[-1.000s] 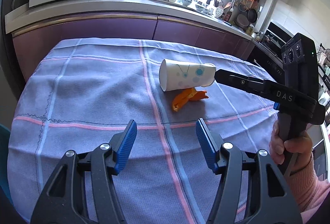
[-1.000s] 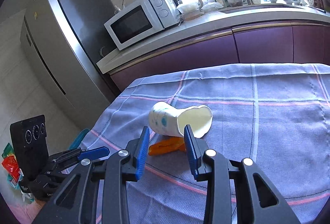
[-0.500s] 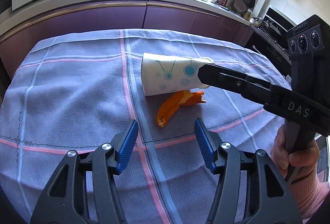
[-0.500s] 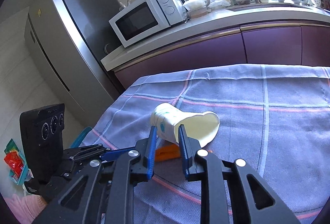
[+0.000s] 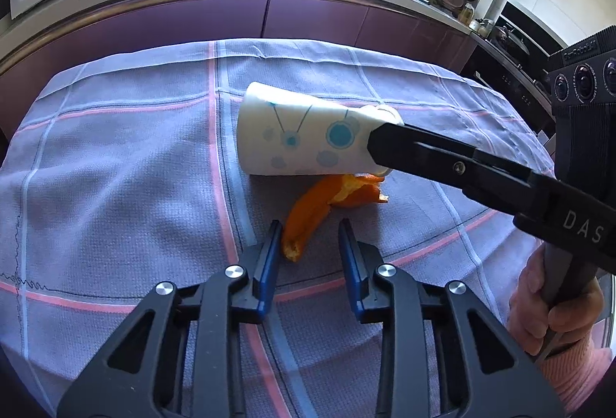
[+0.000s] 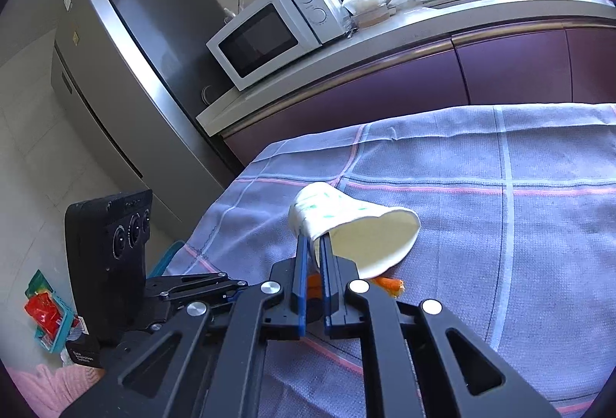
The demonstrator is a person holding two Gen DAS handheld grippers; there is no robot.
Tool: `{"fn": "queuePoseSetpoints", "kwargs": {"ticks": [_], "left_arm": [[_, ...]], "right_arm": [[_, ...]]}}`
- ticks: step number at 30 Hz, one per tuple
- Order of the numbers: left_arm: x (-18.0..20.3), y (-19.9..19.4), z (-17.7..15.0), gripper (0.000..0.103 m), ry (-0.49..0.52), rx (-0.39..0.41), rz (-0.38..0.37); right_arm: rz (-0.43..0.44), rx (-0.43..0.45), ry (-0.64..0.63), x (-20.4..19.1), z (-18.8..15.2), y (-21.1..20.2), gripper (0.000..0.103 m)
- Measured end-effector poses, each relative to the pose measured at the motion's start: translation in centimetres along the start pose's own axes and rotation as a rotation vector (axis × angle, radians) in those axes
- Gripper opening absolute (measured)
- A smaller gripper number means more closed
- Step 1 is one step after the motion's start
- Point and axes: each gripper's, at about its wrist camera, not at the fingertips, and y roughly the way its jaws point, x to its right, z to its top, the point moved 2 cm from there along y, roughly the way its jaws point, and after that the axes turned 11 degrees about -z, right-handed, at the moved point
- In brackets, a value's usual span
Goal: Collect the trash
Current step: 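Grasp the orange peel with the left tool while the right tool grasps the cup rim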
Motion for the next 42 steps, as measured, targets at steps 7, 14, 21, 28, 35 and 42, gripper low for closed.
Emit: {"fn": "queuePoseSetpoints", "kwargs": {"ticks": [7,14,21,28,35,42], "left_arm": [[0.1,-0.1,-0.4,0.015,-0.003,0.005,-0.002],[0.0,-1.0,-1.1,0.013,-0.018,0.022,-0.011],[-0.7,-3.2,-1.9,0.013,-0.037,0.061,-0.013],[-1.8,-5.4,-3.2,0.013,-0.073,0.096,-0.009],[-2.9,-7.9,-5.0,0.013,-0.099,0.129,0.011],[-3.8,-10.6,-6.7,0.013,-0.115,0.168,0.04]], "right_arm": [[0.011,-0.006,0.009,-0.1,-0.2,0.3,0.006],[0.018,0.018,0.003,-0.3,-0.1,-0.2,0.003],[0.017,-0.01,0.025,0.1,-0.2,0.2,0.01],[0.015,-0.021,0.021,-0.2,-0.3,0.7,0.014],[0.019,0.001,-0.004,-1.0,-0.3,0.2,0.003],[0.027,0.024,-0.026,-1.9,-0.7,-0.9,0.003]]}}
